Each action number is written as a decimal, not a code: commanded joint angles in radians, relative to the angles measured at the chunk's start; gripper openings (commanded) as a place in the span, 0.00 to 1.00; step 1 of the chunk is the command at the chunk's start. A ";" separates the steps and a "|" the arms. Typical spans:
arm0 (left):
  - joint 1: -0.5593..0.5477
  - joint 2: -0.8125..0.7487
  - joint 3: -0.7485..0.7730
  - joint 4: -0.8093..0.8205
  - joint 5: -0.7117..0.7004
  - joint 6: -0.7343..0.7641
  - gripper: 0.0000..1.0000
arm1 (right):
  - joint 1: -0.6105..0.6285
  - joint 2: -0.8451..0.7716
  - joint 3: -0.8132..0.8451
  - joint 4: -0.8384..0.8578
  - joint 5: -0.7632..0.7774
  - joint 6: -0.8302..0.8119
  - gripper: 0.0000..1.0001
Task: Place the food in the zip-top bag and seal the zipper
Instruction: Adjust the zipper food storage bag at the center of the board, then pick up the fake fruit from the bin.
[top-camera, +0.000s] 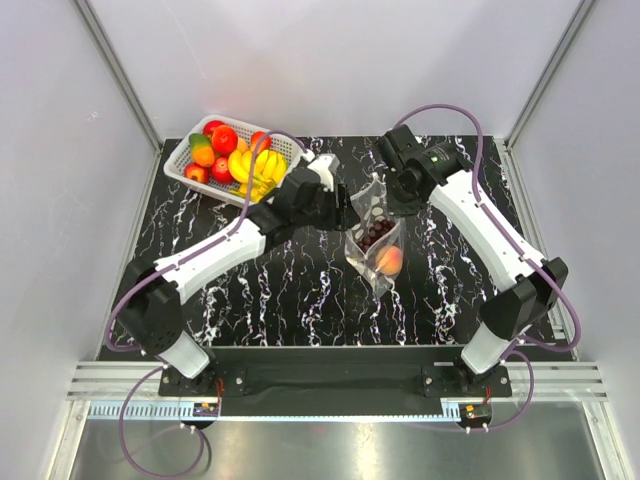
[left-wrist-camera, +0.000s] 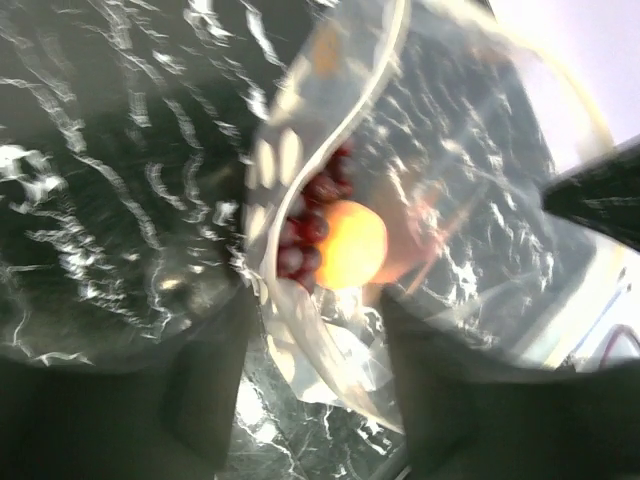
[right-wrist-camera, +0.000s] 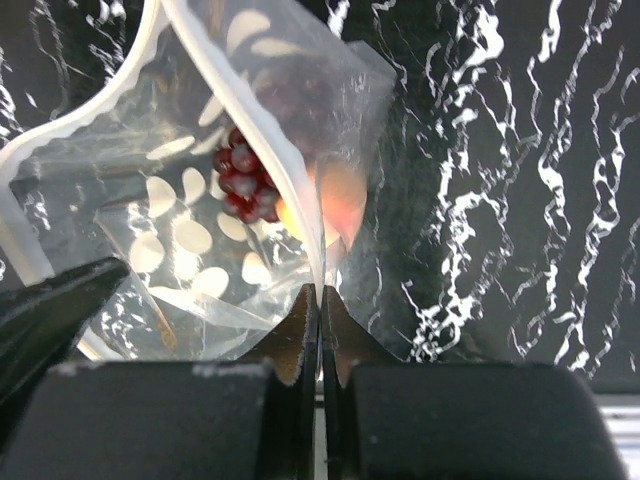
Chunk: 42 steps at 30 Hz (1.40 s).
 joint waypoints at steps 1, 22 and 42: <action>0.080 -0.082 -0.013 0.005 -0.056 0.053 0.74 | 0.012 0.012 0.012 0.086 -0.006 -0.021 0.00; 0.683 0.149 0.386 -0.297 -0.383 0.151 0.99 | 0.013 -0.014 0.036 0.122 -0.038 -0.067 0.00; 0.718 0.671 0.970 -0.371 -0.260 0.418 0.99 | 0.012 -0.014 0.039 0.103 -0.052 -0.107 0.00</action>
